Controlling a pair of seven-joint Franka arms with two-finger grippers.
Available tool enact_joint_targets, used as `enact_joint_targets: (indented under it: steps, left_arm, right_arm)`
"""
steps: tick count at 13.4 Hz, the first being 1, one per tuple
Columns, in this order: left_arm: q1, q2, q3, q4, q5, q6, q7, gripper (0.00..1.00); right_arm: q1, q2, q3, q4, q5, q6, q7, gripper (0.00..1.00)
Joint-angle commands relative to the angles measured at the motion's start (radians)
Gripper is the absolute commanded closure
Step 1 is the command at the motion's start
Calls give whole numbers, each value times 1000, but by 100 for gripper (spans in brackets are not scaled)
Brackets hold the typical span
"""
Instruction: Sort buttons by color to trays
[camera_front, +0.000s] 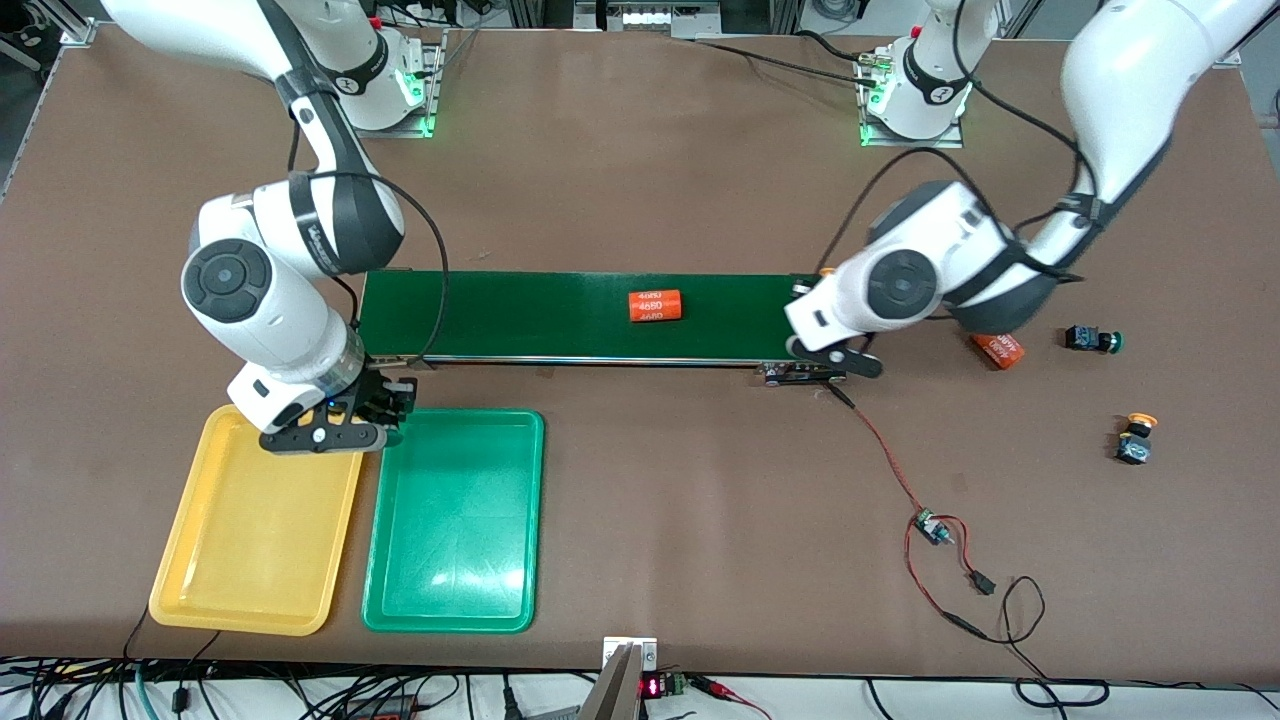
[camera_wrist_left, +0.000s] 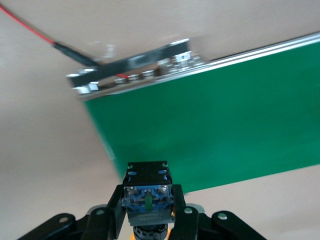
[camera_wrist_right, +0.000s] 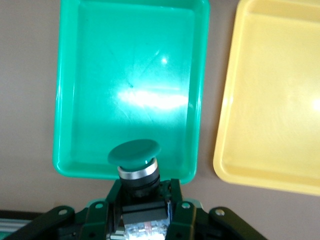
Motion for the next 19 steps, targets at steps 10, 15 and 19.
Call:
enact_joint_targets:
  steps: [10,15,19]
  left_arm:
    - [-151,31,112,103,-19,77,-270,0]
    - [-119,28,122,356,-5,-324,-273,0]
    - [48,36,148,364,-2,-375,-223,0]
  right_arm:
    - [4,220,9,8,-8,163,-77,96]
    - [0,251,7,7,-13,203,-74,84]
    - [0,258,7,7,-5,205,-64,46]
